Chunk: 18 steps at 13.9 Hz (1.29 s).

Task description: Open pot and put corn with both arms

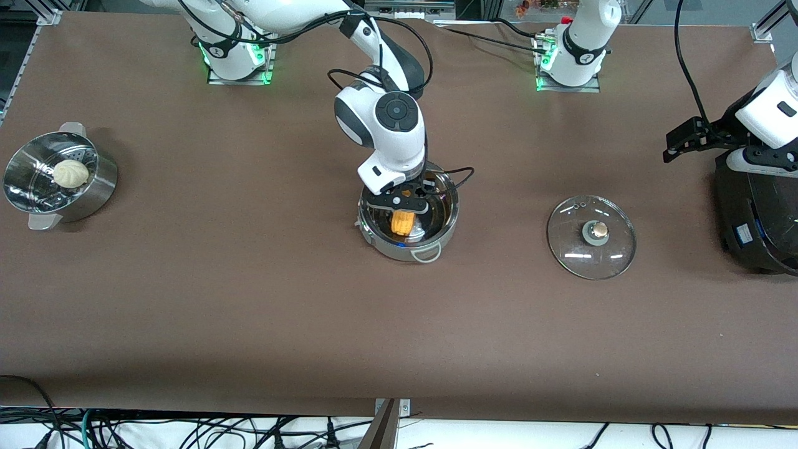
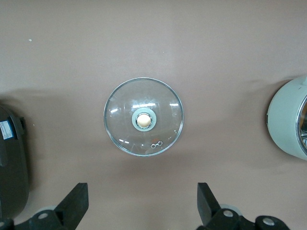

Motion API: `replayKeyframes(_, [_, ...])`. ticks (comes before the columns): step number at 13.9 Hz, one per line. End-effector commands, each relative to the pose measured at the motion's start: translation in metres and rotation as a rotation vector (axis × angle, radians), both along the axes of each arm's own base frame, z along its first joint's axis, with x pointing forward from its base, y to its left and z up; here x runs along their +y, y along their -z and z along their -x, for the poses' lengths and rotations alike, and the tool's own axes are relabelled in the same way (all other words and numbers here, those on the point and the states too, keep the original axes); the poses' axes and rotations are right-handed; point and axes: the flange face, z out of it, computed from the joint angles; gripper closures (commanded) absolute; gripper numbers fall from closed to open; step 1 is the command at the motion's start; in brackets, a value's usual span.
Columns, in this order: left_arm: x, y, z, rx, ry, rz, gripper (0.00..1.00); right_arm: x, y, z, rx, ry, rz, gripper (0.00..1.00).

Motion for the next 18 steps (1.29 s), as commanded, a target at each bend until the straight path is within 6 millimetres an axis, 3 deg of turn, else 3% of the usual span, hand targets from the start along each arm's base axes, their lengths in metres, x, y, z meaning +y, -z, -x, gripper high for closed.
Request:
replayKeyframes(1, [-0.001,-0.004,0.006,-0.009,0.001,-0.022,0.0,0.0,-0.007,-0.009,-0.025,0.002,-0.001,0.09])
replayKeyframes(2, [-0.002,-0.004,0.006,-0.008,-0.002,-0.022,0.0,-0.003,-0.008,-0.012,-0.03,0.004,0.002,0.03])
replayKeyframes(6, [-0.001,-0.003,0.006,0.0,-0.004,-0.022,0.0,-0.014,-0.025,-0.021,-0.049,0.019,0.006,0.01])
replayKeyframes(8, [0.001,-0.003,0.008,0.008,-0.006,-0.023,0.0,-0.034,-0.028,-0.038,-0.055,0.039,0.03,0.0])
replayKeyframes(10, [0.012,-0.001,0.008,0.017,-0.017,-0.035,0.0,-0.068,-0.06,-0.065,-0.051,0.003,0.023,0.0])
replayKeyframes(11, [0.016,-0.003,0.008,0.014,-0.017,-0.035,0.0,-0.086,-0.062,-0.076,-0.029,-0.021,0.039,0.0])
replayKeyframes(15, [0.004,-0.009,0.001,-0.002,0.003,-0.037,0.0,-0.158,-0.119,-0.104,-0.011,-0.077,0.058,0.0])
replayKeyframes(18, [0.004,-0.011,0.002,0.006,0.003,-0.037,0.0,-0.219,-0.149,-0.12,0.054,-0.135,-0.002,0.0])
